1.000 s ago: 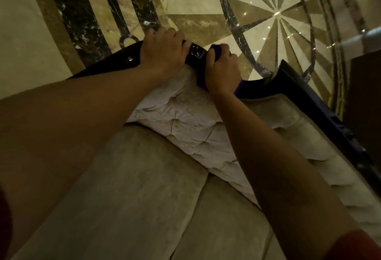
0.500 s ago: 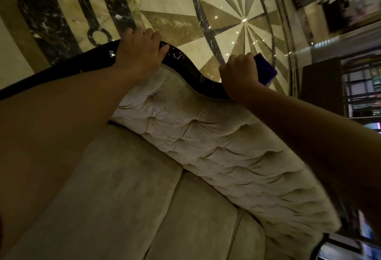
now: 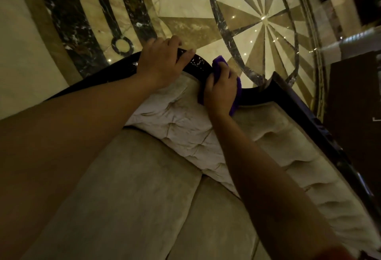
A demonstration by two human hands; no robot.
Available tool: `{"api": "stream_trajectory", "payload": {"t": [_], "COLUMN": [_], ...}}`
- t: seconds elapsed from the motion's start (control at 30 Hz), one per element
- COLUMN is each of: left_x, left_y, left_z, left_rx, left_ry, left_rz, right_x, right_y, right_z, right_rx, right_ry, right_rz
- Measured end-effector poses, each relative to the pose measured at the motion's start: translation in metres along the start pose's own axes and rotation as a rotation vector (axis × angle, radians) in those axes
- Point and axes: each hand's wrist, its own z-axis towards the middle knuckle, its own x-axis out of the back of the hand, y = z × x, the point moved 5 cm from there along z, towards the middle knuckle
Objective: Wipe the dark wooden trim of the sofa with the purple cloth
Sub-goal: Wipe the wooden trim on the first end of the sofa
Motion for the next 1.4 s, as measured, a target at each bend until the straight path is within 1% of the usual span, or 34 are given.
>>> {"api": "stream_trajectory", "payload": {"t": [0.07, 0.1, 0.23, 0.3, 0.33, 0.4, 0.43, 0.47, 0.53, 0.6, 0.7, 0.73, 0.8, 0.9, 0.93, 1.03, 1.07, 1.13, 1.2, 1.3, 1.4], "left_x": [0.003, 0.002, 0.0, 0.0, 0.002, 0.009, 0.014, 0.02, 0.032, 0.039, 0.047, 0.049, 0.055, 0.068, 0.074, 0.096, 0.102, 0.111, 0.119, 0.131, 0.145], "left_y": [-0.002, -0.002, -0.003, -0.004, -0.005, -0.006, -0.004, 0.002, 0.014, 0.034, 0.072, 0.088, 0.125, 0.19, 0.209, 0.253, 0.264, 0.285, 0.299, 0.31, 0.31], "left_z": [0.0, 0.0, 0.005, 0.007, 0.009, 0.006, 0.001, -0.006, -0.024, -0.042, -0.073, -0.086, -0.115, -0.157, -0.172, -0.222, -0.239, -0.27, -0.291, -0.315, -0.337], "left_rx": [0.02, 0.031, 0.104, 0.147, 0.175, 0.259, 0.273, 0.255, 0.183, 0.16, 0.311, 0.353, 0.367, 0.322, 0.294, 0.216, 0.243, 0.36, 0.442, 0.466, 0.476], "left_ry": [0.002, -0.001, -0.041, -0.086, -0.116, -0.164, -0.162, -0.152, -0.141, -0.14, -0.117, -0.138, -0.237, -0.436, -0.474, -0.454, -0.477, -0.593, -0.671, -0.657, -0.62], "left_rz": [-0.047, -0.048, -0.033, -0.092, -0.14, -0.3, -0.352, -0.35, -0.282, -0.289, -0.473, -0.517, -0.54, -0.694, -0.728, -0.723, -0.776, -0.923, -0.991, -0.968, -0.928], "right_x": [-0.005, -0.007, -0.01, -0.014, -0.02, -0.037, -0.041, -0.038, -0.018, 0.011, 0.069, 0.089, 0.131, 0.19, 0.207, 0.251, 0.262, 0.276, 0.284, 0.292, 0.296], "right_y": [-0.016, -0.022, -0.033, -0.043, -0.05, -0.062, -0.062, -0.056, -0.037, -0.011, 0.025, 0.034, 0.047, 0.059, 0.062, 0.072, 0.074, 0.077, 0.076, 0.067, 0.054], "right_z": [-0.005, -0.007, -0.011, -0.023, -0.034, -0.07, -0.091, -0.111, -0.139, -0.154, -0.159, -0.16, -0.16, -0.165, -0.17, -0.199, -0.211, -0.236, -0.261, -0.295, -0.318], "right_rx": [-0.146, -0.195, -0.249, -0.262, -0.285, -0.337, -0.353, -0.36, -0.36, -0.393, -0.462, -0.474, -0.464, -0.384, -0.359, -0.29, -0.277, -0.261, -0.248, -0.196, -0.089], "right_ry": [0.063, 0.072, 0.104, 0.101, 0.038, -0.202, -0.292, -0.338, -0.365, -0.339, -0.243, -0.216, -0.161, -0.095, -0.083, -0.016, 0.005, 0.03, 0.046, 0.036, -0.049], "right_rz": [0.247, 0.33, 0.514, 0.631, 0.687, 0.755, 0.766, 0.768, 0.757, 0.753, 0.835, 0.863, 0.904, 0.923, 0.926, 0.915, 0.911, 0.905, 0.878, 0.804, 0.791]}}
